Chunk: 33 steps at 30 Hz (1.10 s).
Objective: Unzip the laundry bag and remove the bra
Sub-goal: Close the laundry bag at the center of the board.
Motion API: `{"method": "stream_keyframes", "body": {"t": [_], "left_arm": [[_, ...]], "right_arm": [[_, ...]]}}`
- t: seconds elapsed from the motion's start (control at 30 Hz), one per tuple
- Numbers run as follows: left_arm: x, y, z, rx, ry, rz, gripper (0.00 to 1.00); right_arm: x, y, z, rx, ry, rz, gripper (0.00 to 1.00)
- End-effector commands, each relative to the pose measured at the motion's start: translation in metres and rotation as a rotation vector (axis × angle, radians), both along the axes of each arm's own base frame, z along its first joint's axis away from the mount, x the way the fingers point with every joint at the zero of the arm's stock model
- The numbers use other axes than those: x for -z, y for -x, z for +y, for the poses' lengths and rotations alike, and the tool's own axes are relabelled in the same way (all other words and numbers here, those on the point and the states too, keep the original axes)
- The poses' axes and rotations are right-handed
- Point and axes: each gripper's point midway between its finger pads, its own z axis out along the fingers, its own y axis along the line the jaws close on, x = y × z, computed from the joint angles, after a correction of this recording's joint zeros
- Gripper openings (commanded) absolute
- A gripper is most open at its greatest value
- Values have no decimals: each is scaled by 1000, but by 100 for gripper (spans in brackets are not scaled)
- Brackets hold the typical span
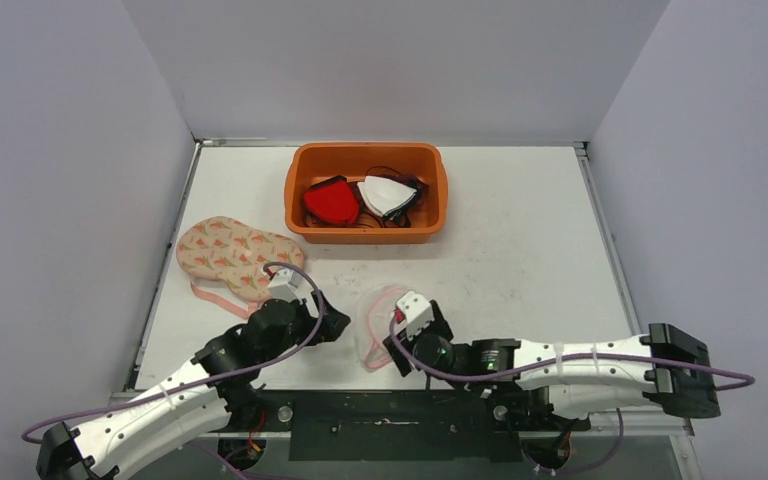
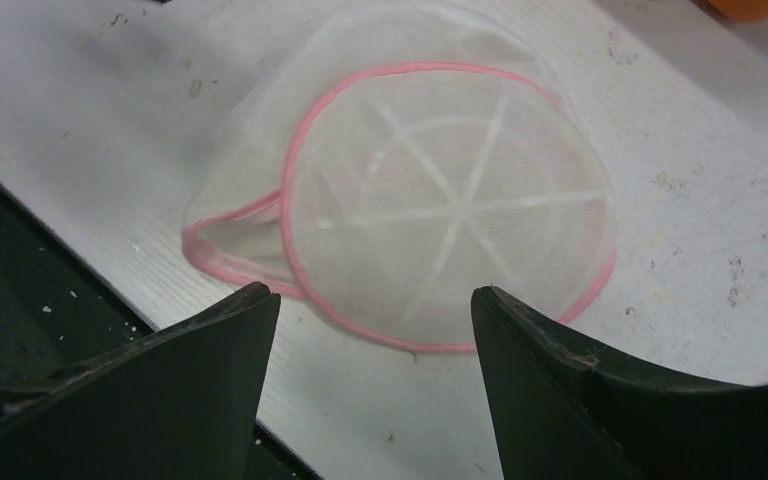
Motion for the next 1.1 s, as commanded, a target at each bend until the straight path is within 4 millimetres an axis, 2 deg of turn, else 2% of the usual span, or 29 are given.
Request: {"method": "stream_keyframes", "body": {"t": [0.0, 0.2, 0.47, 0.57, 0.8, 1.03, 1.07], "left_arm": [[-5, -1, 5, -47, 24, 2, 77], [0, 2, 9, -66, 40, 16, 77], [7, 4, 12, -77, 42, 36, 77], [7, 5, 11, -75, 44, 38, 77], [7, 6, 8, -65, 66, 39, 77], [-2, 5, -6, -24, 131, 22, 77], [-6, 6, -11, -8, 152, 17, 77]], "right_arm": [[-19, 0, 18, 4, 98, -198, 74], [0, 10, 33, -29, 187, -258, 77], [17, 5, 41, 47, 293, -368, 74], [14, 5, 43, 75, 305, -405, 65], [1, 1, 32, 140, 333, -459, 30], [-28, 3, 23, 167, 289, -455, 6], [-33, 3, 22, 172, 279, -451, 5]]}}
